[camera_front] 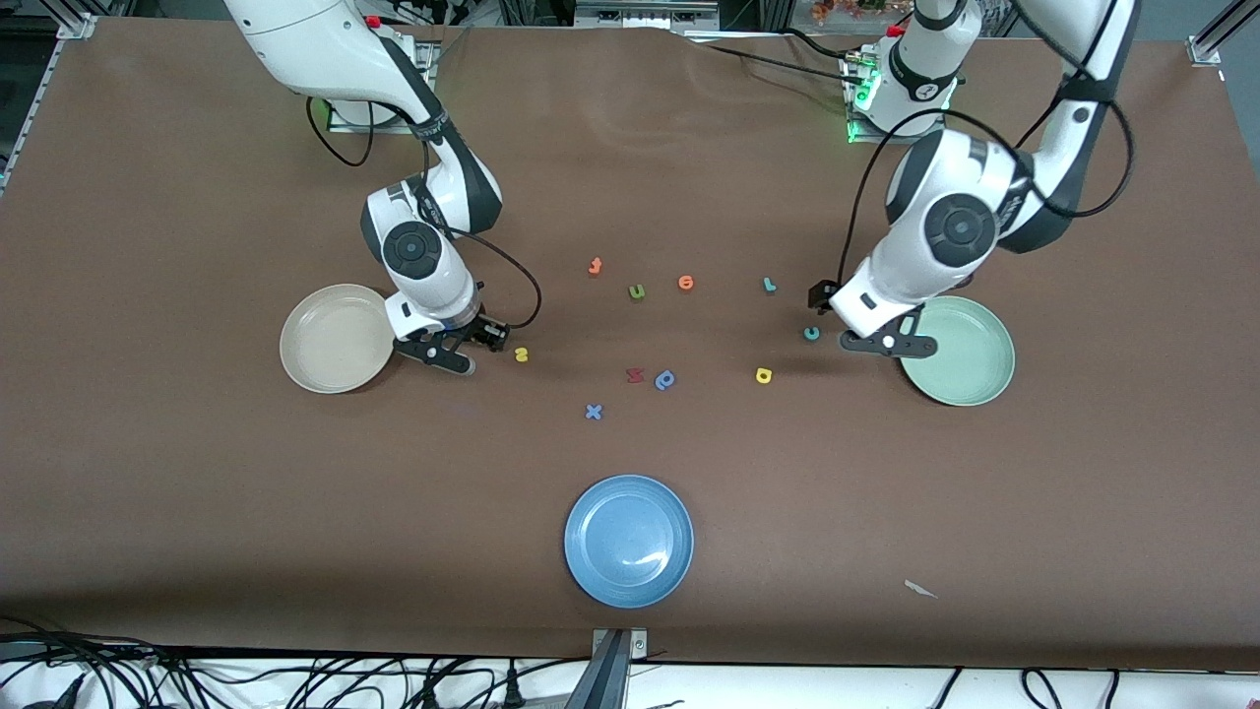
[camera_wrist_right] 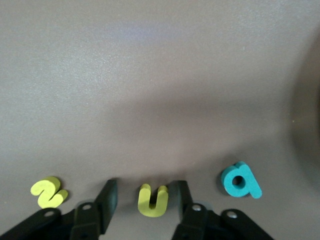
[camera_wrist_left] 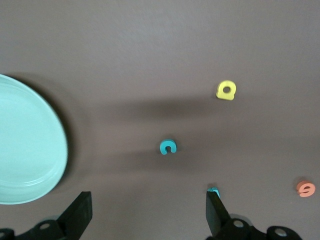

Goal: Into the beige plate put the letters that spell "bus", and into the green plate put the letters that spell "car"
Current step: 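Grasp the yellow u with the right gripper while the left gripper reaches the teal c, then place the yellow u on the white plate with the right gripper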

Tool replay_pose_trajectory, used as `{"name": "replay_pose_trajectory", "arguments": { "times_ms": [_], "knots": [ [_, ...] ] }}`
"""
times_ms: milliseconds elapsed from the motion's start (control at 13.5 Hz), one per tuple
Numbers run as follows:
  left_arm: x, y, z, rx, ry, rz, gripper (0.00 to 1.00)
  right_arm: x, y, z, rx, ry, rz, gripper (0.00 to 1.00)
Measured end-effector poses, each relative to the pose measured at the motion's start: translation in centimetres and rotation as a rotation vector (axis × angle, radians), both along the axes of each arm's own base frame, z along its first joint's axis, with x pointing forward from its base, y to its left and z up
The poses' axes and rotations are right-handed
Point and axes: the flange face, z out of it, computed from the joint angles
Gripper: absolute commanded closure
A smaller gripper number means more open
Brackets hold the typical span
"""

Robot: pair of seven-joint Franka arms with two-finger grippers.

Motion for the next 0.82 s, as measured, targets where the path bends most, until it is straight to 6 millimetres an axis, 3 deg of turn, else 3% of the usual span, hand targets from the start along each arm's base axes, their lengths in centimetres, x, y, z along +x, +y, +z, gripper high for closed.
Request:
{"name": "replay_pose_trajectory", "arguments": {
  "times_ms": [148,297,593,816],
  "knots": [
    [-0.3,-0.8,-1.4,0.004,0.015,-0.015,0.00,0.0,0.0,0.0,0.000,0.001,0.001,0.73],
    [-0.1,-1.4,-1.6,-0.006,-0.012,-0.022,0.00,0.0,0.0,0.0,0.000,0.000,0.001,0.85],
    [0.6,-2.0,-2.7,-0.053,-0.145,-0.019,0.00,0.0,0.0,0.0,0.000,0.000,0.002,0.86],
    [1.4,-0.4,-3.1,-0.047,-0.158,0.009,0.00,0.5,0.2,1.0,-0.003,0.006,0.007,0.86]
  ]
}}
